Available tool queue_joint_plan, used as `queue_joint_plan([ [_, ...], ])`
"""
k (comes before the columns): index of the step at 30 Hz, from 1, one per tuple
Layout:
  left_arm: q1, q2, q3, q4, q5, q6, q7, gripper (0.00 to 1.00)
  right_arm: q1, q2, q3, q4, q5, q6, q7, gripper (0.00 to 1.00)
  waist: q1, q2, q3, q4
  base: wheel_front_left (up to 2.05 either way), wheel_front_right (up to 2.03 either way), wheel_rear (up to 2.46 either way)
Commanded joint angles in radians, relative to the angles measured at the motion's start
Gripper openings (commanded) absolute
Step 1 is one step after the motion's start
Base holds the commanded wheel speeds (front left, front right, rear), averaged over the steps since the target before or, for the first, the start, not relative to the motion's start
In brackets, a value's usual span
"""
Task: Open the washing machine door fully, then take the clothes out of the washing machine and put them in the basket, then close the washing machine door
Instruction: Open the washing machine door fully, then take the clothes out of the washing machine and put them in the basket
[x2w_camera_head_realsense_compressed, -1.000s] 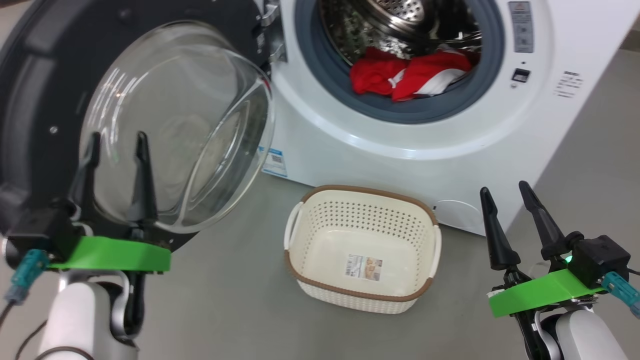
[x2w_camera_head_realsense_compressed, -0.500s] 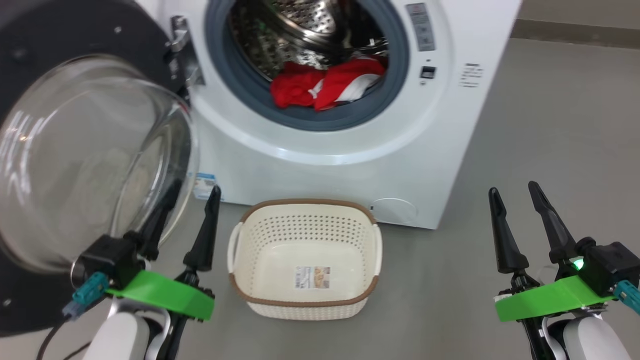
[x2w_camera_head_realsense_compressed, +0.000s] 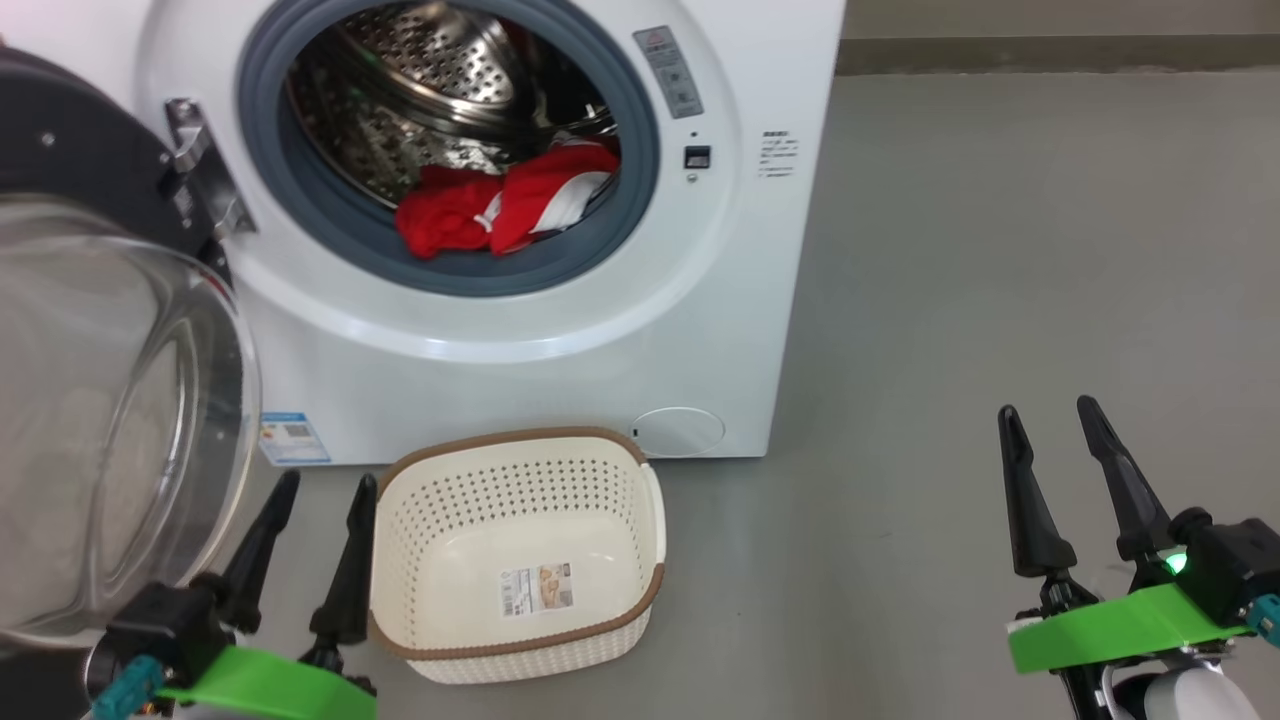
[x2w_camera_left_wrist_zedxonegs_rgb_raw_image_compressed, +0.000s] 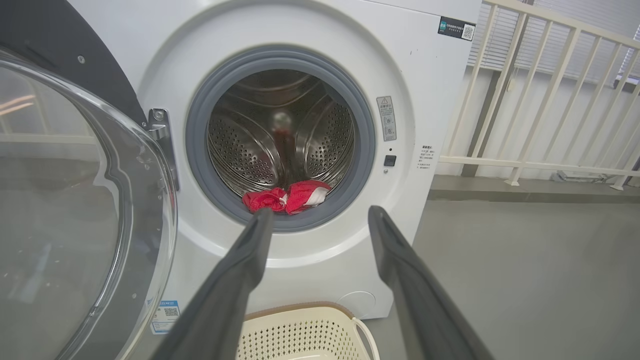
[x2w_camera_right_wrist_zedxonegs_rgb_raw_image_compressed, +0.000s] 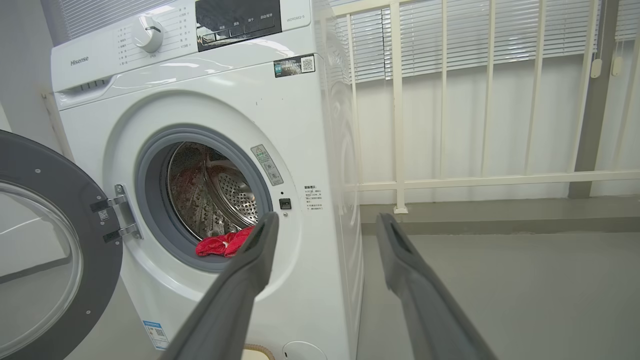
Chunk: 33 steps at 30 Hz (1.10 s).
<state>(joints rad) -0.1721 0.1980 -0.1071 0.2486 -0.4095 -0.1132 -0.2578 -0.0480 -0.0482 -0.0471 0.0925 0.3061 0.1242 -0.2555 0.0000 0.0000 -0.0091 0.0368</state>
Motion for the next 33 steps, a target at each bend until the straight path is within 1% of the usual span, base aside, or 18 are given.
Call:
queue_joint_plan([
  [1, 0.008, 0.021, 0.049, -0.034, 0.030, 0.006, -0.004, 1.00, -0.002, -0.002, 0.020, -0.033, -0.011, 0.007, -0.006, 1.00, 0.0000, 0.0000, -0.020, -0.033, 0.00, 0.00, 0.00],
  [6, 0.058, 0.021, 0.030, -0.008, 0.035, -0.002, -0.004, 1.00, 0.029, -0.002, -0.015, -0.037, -0.028, 0.007, -0.006, 1.00, 0.0000, 0.0000, -0.036, -0.048, 0.00, 0.00, 0.00],
  [11, 0.086, 0.031, 0.030, 0.003, 0.019, -0.008, -0.004, 1.00, 0.046, -0.007, -0.002, -0.038, -0.038, 0.007, -0.006, 1.00, 0.0000, 0.0000, -0.050, -0.061, 0.00, 0.00, 0.00],
  [16, 0.121, 0.017, 0.058, -0.015, 0.012, -0.008, -0.004, 1.00, 0.072, -0.014, -0.009, -0.041, -0.035, 0.007, -0.006, 1.00, 0.0000, 0.0000, -0.067, -0.065, 0.00, 0.00, 0.00],
  [33, 0.165, 0.016, 0.069, -0.047, 0.049, -0.015, -0.004, 1.00, 0.102, -0.010, -0.009, -0.037, -0.036, 0.007, -0.006, 1.00, 0.0000, 0.0000, -0.088, -0.065, 0.00, 0.00, 0.00],
])
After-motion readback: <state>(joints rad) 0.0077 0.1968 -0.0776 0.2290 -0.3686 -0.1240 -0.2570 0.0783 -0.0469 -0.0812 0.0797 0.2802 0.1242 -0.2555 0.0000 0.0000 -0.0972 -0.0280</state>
